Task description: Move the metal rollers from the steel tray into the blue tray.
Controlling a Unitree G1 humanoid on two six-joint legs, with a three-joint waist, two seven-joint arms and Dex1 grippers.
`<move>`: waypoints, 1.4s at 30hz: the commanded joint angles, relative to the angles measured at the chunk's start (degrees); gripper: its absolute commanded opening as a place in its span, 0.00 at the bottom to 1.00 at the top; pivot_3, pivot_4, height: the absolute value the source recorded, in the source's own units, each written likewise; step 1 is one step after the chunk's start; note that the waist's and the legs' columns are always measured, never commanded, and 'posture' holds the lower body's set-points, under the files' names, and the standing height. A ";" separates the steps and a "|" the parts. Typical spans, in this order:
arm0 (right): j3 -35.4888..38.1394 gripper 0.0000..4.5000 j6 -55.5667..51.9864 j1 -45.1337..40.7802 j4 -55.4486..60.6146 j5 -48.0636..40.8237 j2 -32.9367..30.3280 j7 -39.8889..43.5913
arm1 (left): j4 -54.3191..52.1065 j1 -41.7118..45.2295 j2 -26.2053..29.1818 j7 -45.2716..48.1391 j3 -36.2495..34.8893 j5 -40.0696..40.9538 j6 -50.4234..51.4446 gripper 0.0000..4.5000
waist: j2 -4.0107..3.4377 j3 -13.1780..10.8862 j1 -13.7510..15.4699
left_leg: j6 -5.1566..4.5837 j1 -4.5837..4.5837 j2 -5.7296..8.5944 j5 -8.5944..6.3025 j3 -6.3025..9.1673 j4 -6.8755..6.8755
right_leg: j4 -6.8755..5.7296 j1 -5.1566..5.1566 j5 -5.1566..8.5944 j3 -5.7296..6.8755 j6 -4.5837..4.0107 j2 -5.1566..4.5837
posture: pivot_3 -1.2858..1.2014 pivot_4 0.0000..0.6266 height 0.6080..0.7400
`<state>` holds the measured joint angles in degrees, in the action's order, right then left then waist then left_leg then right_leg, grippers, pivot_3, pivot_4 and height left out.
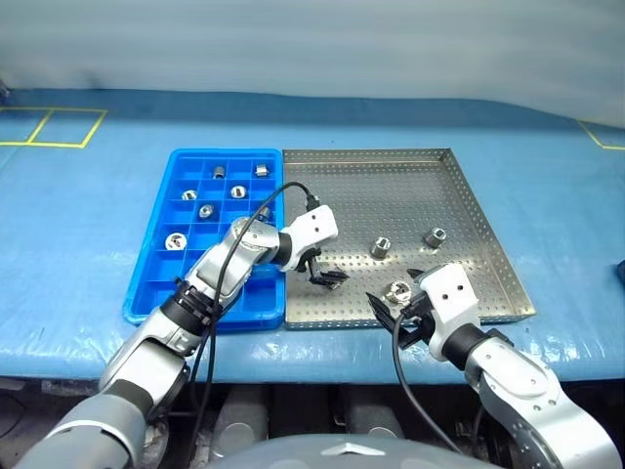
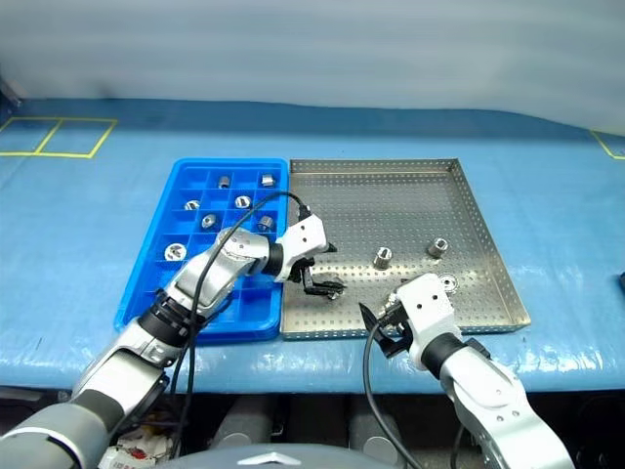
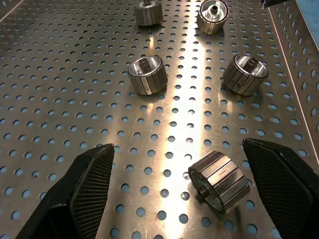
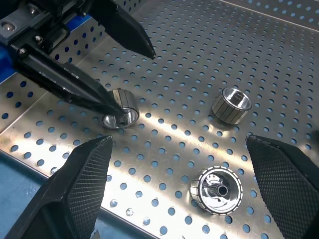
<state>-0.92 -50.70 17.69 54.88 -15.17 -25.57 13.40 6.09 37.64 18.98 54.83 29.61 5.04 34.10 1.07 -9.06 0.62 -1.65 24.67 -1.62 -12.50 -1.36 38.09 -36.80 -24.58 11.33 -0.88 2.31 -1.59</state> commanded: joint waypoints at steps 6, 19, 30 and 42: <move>-0.46 1.00 1.02 0.06 2.67 0.95 0.64 -1.16 | 0.81 1.80 0.32 2.76 5.13 -4.35 -0.07 0.99 | -0.02 0.01 -0.55 | 0.00 0.00 -0.01 0.00 0.00 0.00 | 0.00 0.00 0.00 -0.02 0.00 -0.01 | 0.50 0.24 1.00; -0.78 1.00 1.23 -0.93 2.36 1.39 0.96 -1.38 | -0.02 1.01 -0.92 2.74 4.75 -6.22 -0.85 0.36 | -0.03 0.02 -1.25 | 0.00 0.00 -0.05 0.00 0.00 0.00 | -0.01 0.00 0.00 -0.02 0.00 -0.01 | 0.51 0.24 1.00; -2.33 1.00 0.49 -6.50 1.23 0.64 -0.09 0.48 | -9.12 0.29 -6.80 -8.91 -14.37 2.66 4.19 0.30 | -0.03 0.02 -1.10 | -0.01 0.00 -0.10 0.00 0.02 0.01 | -0.02 0.00 -0.01 -0.02 0.02 -0.02 | 0.53 0.24 1.00; -9.93 1.00 1.54 -20.99 -6.15 -0.70 -1.00 6.75 | -26.56 -12.24 -7.23 -30.69 -29.39 1.03 1.44 0.30 | -0.01 0.01 0.36 | 0.00 -0.13 0.02 0.02 0.04 -0.03 | -0.08 0.07 -0.06 -0.05 0.09 0.15 | 0.59 0.24 1.00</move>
<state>-10.22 -50.46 -2.43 48.18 -15.36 -26.58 19.32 -15.85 25.02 11.67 25.95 1.31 6.71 37.45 1.06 -9.06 0.99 -1.65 24.55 -1.60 -12.49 -1.31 38.06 -36.88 -24.50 11.27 -0.93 2.40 -1.43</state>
